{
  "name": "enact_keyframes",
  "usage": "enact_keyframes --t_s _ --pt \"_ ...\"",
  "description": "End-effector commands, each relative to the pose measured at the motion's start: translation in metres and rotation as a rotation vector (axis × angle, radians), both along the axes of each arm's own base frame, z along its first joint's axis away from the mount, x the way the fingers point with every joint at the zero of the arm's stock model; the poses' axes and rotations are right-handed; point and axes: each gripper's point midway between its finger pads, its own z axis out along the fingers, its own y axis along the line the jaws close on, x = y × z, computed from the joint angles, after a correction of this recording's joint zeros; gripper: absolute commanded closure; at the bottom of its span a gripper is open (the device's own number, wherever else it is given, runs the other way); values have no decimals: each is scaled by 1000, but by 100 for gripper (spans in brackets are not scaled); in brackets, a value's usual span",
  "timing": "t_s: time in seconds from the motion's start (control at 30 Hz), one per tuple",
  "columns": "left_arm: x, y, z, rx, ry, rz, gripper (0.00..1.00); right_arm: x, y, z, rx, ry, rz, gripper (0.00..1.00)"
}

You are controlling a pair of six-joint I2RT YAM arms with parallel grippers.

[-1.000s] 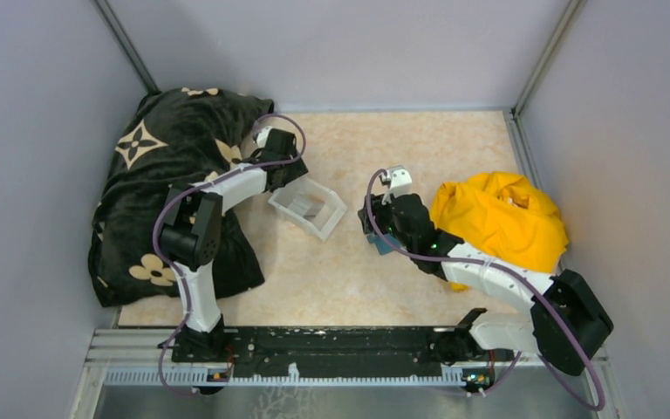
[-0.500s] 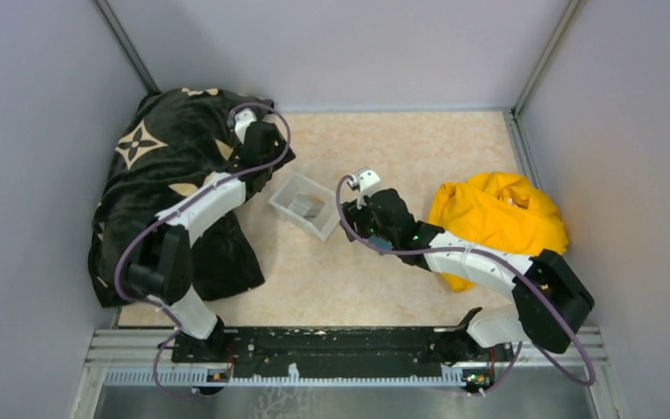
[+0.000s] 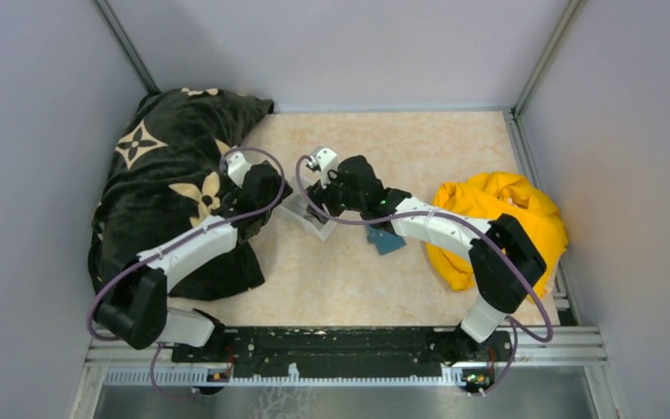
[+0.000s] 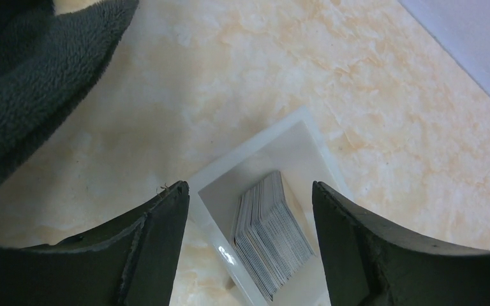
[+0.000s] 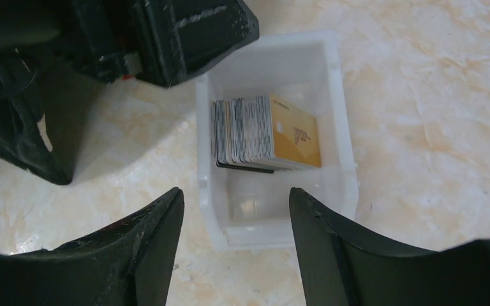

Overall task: Put the credit cards into the card holder
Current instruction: Move the storage box to the center of the board, then pick up the credit card from the storage box.

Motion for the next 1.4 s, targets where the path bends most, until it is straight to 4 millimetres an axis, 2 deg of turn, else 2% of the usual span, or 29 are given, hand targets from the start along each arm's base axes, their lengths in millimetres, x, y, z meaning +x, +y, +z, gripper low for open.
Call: enact_keyframes --t_s 0.0,0.13,0.3,0.5,0.87,0.97,1.17,1.37 --pt "-8 5 18 -43 -77 67 24 13 28 10 49 29 125 38" --pt "-20 10 9 -64 -76 90 26 24 40 2 49 74 185 38" --pt "-31 16 -2 -71 -72 121 28 36 45 -9 52 102 196 39" --pt "-33 21 -6 -66 -82 142 29 48 48 -17 69 135 212 39" --pt "-36 20 -14 -69 -79 128 29 65 50 -44 97 195 196 40" --pt "-36 21 -14 -61 -86 129 29 68 53 -45 118 209 198 40" --pt "-37 22 -15 -55 -88 125 30 68 59 -51 142 261 211 50" --pt "-37 23 -18 -47 -84 123 30 65 61 -46 169 278 209 54"
